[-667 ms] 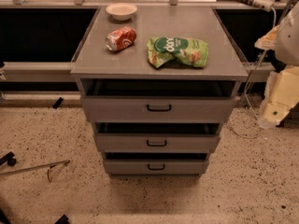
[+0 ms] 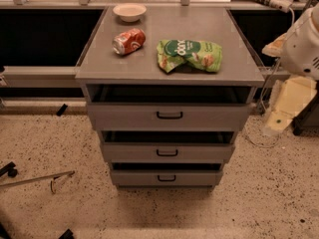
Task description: Open middle drawer
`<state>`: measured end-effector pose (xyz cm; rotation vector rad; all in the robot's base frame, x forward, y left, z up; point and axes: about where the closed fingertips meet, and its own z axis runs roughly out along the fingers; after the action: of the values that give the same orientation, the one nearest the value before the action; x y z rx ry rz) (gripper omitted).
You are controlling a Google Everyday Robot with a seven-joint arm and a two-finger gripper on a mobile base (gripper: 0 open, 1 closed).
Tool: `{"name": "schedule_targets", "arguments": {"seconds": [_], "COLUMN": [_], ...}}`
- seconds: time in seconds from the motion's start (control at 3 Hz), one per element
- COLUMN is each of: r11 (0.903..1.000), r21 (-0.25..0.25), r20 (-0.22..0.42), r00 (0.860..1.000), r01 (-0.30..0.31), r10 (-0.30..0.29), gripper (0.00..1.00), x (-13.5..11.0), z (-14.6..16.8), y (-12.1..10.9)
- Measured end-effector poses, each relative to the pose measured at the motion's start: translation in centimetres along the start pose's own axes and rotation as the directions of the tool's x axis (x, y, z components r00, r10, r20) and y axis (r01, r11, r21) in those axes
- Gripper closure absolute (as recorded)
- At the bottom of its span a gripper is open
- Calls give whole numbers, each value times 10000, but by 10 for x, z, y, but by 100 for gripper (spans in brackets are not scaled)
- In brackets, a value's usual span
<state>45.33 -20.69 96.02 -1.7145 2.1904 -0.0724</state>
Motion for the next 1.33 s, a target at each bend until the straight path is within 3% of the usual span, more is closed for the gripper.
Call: {"name": "schedule_targets", "arguments": {"seconds": [0.67,1.0,1.33], "r11": [9976,9985,9985], "r21": [-514,107,106], "r20": [1253,1554,1555], "r00": [9907,9865,9865], "r01": [-460,-544,-545], "r10": [521,521,521], "gripper": [0,0,0], "x": [-3,-10,-10], "z": [140,143,143], "y": [8,-8,-8]}}
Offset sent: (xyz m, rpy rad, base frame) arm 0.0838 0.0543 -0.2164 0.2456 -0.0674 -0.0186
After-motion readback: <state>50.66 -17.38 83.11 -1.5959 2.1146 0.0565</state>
